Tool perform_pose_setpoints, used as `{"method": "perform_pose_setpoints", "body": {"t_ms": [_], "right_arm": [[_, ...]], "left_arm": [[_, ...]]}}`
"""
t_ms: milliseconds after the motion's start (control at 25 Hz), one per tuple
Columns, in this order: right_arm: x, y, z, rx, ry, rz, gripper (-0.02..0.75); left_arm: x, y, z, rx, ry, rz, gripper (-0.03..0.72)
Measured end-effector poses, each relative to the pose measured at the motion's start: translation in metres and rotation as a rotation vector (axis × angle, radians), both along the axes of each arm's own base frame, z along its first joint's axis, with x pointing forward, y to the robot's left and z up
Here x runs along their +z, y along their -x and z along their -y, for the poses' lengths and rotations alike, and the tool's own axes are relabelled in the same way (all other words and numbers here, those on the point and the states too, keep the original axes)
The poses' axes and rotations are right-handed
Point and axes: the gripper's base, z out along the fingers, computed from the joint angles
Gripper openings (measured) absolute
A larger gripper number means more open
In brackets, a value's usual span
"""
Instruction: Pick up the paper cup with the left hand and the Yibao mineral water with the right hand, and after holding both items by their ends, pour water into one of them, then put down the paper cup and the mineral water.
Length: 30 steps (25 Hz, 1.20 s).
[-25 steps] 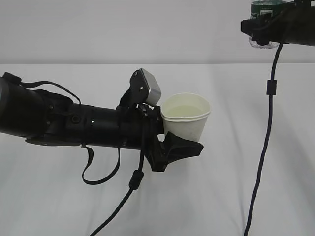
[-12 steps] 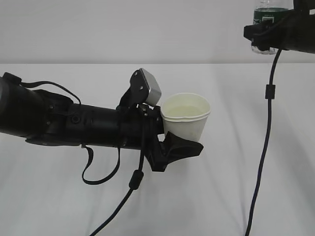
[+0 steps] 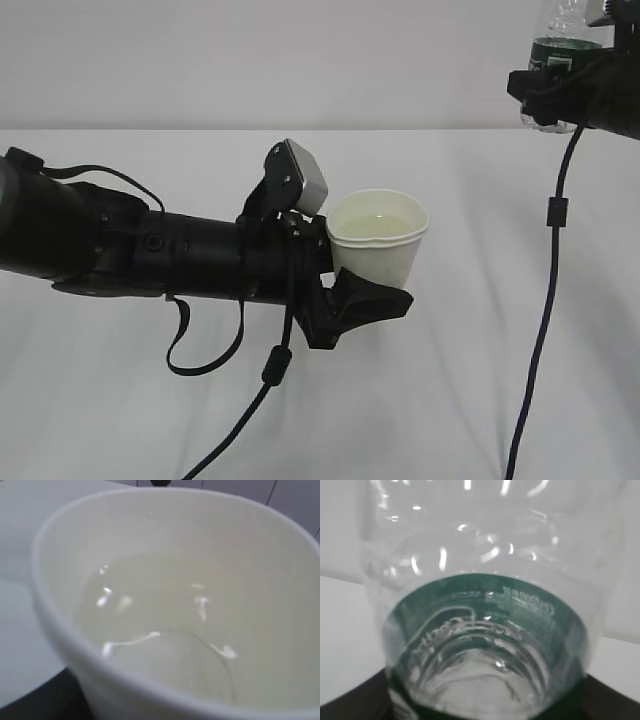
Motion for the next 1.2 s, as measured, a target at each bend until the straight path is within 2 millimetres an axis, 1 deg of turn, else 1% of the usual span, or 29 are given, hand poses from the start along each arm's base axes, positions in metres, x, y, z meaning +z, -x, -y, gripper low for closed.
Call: {"method": "perform_pose_setpoints", "body": {"t_ms": [800, 1200], "right_arm": [[-0.012, 0.014, 0.000, -0.020, -0.058, 0.108, 0.435], [-0.008, 0.015, 0.000, -0.015, -0.045, 0.174, 0.435]], "left_arm": [[0.000, 0.000, 0.000, 0.000, 0.000, 0.000, 0.456], [0.000, 0.000, 0.000, 0.000, 0.000, 0.000, 0.456]]}}
